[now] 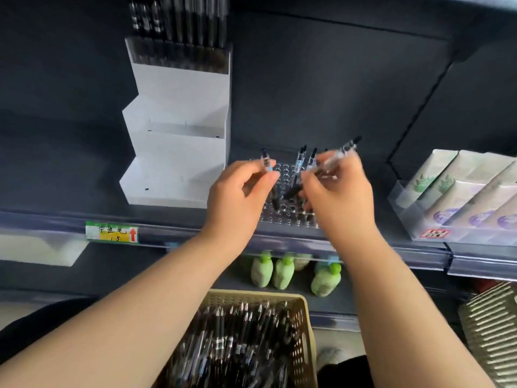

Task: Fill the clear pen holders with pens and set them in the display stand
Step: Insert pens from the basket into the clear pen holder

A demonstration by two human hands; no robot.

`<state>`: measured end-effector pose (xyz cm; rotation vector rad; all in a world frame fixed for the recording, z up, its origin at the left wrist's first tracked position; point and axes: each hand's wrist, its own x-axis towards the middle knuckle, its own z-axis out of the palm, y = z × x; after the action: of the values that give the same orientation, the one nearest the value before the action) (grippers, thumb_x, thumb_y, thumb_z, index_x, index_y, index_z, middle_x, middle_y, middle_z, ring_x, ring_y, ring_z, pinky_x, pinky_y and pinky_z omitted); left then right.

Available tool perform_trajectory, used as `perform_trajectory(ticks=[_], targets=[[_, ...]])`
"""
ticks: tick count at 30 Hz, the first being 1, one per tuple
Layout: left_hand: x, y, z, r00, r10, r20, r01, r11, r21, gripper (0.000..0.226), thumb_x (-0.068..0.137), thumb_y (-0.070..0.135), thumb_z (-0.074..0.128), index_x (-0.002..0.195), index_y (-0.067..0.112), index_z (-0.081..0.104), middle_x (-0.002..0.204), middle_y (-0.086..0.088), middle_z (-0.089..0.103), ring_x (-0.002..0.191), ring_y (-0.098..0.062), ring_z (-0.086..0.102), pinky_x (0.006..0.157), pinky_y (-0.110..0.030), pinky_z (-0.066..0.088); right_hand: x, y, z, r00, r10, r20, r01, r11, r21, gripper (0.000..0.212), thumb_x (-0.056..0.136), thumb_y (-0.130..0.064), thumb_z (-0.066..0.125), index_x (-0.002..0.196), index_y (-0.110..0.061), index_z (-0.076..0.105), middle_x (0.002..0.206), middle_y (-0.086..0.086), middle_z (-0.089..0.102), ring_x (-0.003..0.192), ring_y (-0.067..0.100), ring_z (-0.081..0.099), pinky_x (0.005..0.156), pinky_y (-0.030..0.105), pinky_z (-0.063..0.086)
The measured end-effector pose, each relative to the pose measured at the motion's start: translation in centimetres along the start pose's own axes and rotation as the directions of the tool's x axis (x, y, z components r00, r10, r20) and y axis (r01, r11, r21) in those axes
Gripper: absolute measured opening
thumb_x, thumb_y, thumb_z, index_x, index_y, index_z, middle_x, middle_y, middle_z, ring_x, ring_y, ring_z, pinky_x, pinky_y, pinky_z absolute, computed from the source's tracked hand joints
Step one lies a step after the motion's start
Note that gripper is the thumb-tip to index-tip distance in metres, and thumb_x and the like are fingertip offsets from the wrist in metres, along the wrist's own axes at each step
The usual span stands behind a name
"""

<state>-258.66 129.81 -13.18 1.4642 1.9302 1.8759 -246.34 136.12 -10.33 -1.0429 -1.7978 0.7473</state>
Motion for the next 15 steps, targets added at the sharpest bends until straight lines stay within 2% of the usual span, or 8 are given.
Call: perform_trajectory(ticks=[2,4,5,9,10,12,13,15], targets=[[2.2,0.7,0.7,1.0,-0.017,0.015,0.017,0.999,-0.05,0.015,0.084,0.023,0.067,0.098,0.023,0.065,0.085,0.021,0.062,0.078,0.013,0.056,0.07,-0.002,0.04,2.3,-1.0,-0.6,0.998,-0.055,-0.021,0.054,0.998,-0.034,0.024,0.081,-0.023,0.063,0.081,-0.033,0.042,0.074,-0.008,0.064,0.066,0.009,0.065,0.064,0.033,0.053],[4.1,1.0,1.3,0.999,-0.041,0.033,0.044,0.994,-0.098,0.018,0.083,0.025,0.067,0.099,0.03,0.061,0.082,0.021,0.064,0.077,0.007,0.059,0.07,-0.007,0.045,4.1,-1.5,-1.0,0.996,-0.089,-0.023,0.087,0.995,-0.054,0.016,0.084,-0.026,0.058,0.082,-0.03,0.043,0.074,-0.004,0.066,0.065,0.014,0.066,0.066,0.038,0.054],[4.8,0.9,1.7,0.998,-0.044,0.037,0.048,0.993,-0.11,0.019,0.083,0.024,0.068,0.099,0.03,0.061,0.081,0.02,0.064,0.076,0.006,0.06,0.071,-0.01,0.048,4.8,-1.6,-1.1,0.994,-0.104,-0.027,0.101,0.992,-0.073,0.011,0.086,-0.029,0.055,0.081,-0.027,0.044,0.072,-0.002,0.067,0.064,0.016,0.065,0.067,0.039,0.054],[5.7,-0.5,2.9,0.996,-0.066,0.058,0.073,0.987,-0.141,0.017,0.083,0.024,0.067,0.097,0.032,0.062,0.082,0.017,0.066,0.078,-0.001,0.063,0.077,-0.027,0.055,6.1,-0.5,-0.9,0.987,-0.159,-0.001,0.155,0.963,-0.221,0.02,0.089,-0.034,0.05,0.073,-0.023,0.045,0.076,0.001,0.066,0.07,0.021,0.063,0.072,0.037,0.051],[5.5,-1.1,3.1,0.994,-0.087,0.061,0.096,0.983,-0.158,0.017,0.083,0.023,0.067,0.095,0.035,0.061,0.082,0.015,0.067,0.079,-0.004,0.064,0.078,-0.033,0.056,6.3,-0.2,-0.9,0.984,-0.177,0.017,0.176,0.953,-0.246,0.018,0.088,-0.032,0.054,0.074,-0.025,0.045,0.076,-0.002,0.065,0.071,0.017,0.062,0.073,0.032,0.05],[4.9,-2.0,3.4,0.987,-0.14,0.083,0.154,0.967,-0.201,0.02,0.084,0.021,0.067,0.091,0.039,0.06,0.083,0.012,0.067,0.081,-0.013,0.065,0.08,-0.043,0.055,6.6,0.2,-1.1,0.979,-0.203,0.027,0.203,0.945,-0.255,0.019,0.083,-0.026,0.062,0.08,-0.028,0.044,0.071,-0.013,0.06,0.067,0.001,0.058,0.065,0.009,0.043],[4.7,-2.3,3.5,0.984,-0.155,0.091,0.171,0.962,-0.211,0.021,0.084,0.02,0.067,0.09,0.039,0.06,0.082,0.011,0.067,0.081,-0.015,0.065,0.08,-0.045,0.054,6.6,0.2,-1.2,0.977,-0.209,0.027,0.209,0.944,-0.257,0.021,0.082,-0.024,0.064,0.082,-0.028,0.044,0.068,-0.016,0.057,0.066,-0.004,0.056,0.06,0.002,0.037],[4.4,-2.5,3.7,0.983,-0.161,0.091,0.177,0.962,-0.208,0.021,0.083,0.021,0.068,0.09,0.039,0.06,0.081,0.011,0.067,0.079,-0.014,0.065,0.08,-0.044,0.054,6.7,0.3,-1.4,0.977,-0.21,0.029,0.21,0.943,-0.257,0.021,0.081,-0.021,0.065,0.085,-0.026,0.045,0.065,-0.019,0.053,0.064,-0.014,0.052,0.057,-0.002,0.033]])
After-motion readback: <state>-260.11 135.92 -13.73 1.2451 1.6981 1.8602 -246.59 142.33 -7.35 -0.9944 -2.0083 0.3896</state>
